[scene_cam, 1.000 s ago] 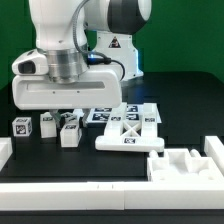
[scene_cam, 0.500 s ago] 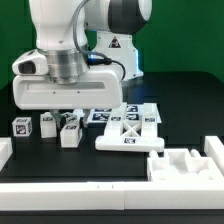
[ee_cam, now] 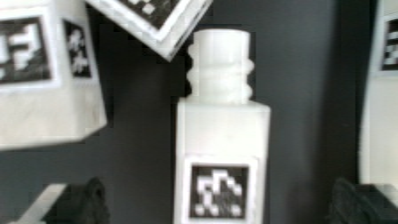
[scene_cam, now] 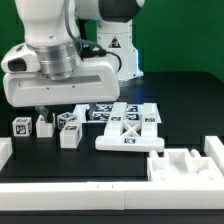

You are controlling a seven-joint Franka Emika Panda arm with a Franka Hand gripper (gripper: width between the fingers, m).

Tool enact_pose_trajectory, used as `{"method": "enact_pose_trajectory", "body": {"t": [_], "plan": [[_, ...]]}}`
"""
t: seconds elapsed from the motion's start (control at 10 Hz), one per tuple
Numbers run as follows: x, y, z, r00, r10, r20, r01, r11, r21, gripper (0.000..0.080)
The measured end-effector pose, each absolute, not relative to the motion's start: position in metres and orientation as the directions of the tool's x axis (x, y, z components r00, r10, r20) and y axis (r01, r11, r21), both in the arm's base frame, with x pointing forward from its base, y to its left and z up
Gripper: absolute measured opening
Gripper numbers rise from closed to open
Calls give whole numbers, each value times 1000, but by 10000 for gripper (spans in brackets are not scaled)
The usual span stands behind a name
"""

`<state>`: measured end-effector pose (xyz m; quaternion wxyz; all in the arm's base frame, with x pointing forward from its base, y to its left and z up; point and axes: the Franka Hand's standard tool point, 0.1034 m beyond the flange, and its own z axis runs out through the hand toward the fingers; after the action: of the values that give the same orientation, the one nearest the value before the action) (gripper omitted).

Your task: Assemble chair

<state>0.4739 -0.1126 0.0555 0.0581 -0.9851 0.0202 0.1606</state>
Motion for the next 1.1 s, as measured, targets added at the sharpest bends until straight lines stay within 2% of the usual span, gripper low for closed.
{"method": "enact_pose_trajectory", "body": {"t": [0.1, 0.4, 0.6, 0.7, 0.9, 1.0, 1.1], "plan": [[480, -112, 60, 921, 1, -391, -50, -991, -122, 642], [475, -105, 55, 837, 44, -546, -48, -987, -152, 649], [478, -107, 60, 694, 86, -715, -52, -984, -168, 649], [492, -111, 56, 664, 87, -743, -50, -986, -161, 649], [491, -125, 46, 515, 37, -856, -78, -993, -89, 649], [494, -125, 40, 498, 20, -867, -82, -994, -70, 649], [493, -124, 39, 493, 22, -870, -82, -994, -72, 649]]}}
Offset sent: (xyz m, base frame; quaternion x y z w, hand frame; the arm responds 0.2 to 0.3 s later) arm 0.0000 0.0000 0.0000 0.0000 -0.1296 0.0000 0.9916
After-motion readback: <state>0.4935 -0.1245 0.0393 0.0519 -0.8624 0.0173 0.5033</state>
